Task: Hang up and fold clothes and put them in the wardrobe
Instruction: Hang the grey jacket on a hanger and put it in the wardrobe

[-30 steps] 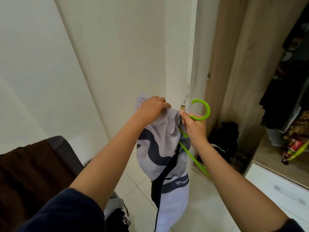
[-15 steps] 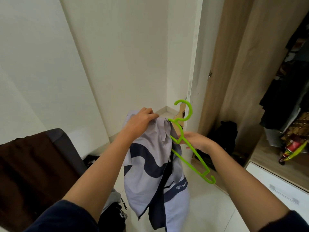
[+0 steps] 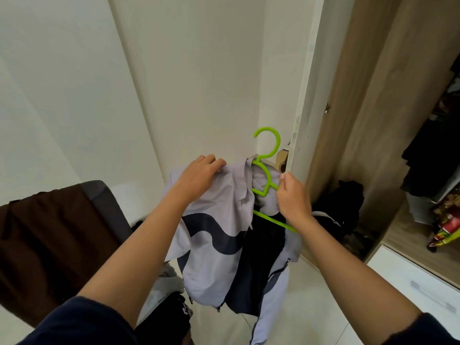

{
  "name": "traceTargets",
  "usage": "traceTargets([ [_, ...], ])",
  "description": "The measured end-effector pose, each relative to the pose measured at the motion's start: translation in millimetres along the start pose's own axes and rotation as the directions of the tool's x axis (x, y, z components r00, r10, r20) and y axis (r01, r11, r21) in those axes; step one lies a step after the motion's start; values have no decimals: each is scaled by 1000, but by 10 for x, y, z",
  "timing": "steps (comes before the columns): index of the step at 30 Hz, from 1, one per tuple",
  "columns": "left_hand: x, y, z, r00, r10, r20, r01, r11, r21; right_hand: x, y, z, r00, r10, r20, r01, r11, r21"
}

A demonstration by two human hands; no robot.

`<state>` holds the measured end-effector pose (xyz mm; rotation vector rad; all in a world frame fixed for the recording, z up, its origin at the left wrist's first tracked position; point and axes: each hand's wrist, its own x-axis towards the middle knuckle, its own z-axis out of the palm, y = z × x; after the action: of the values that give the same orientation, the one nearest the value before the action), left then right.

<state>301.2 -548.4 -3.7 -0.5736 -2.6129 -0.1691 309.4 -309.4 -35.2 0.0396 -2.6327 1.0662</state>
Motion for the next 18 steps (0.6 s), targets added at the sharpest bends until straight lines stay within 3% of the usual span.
traceTargets([
  [2,8,50,-57,998,-20,61,22,999,-40,-38,-8,-25,998,-12,-67,9,999,-44],
  [5,68,205,-175,957,-108,269,153,976,-154,-20,-64,-22,995,-2,-98,-4,998,-59],
  [8,140,385,-212,927,-86,365,201,935,-293,-4,-116,-6,996,13,-93,-19,998,-64],
  [11,117,409,-109,934,-47,355,164,937,-309,42,-116,-75,1000,25,-16,-26,998,-59],
  [18,107,374,-42,972,40,231,43,938,-345,163,-123,-349,942,36,333,-74,992,104],
])
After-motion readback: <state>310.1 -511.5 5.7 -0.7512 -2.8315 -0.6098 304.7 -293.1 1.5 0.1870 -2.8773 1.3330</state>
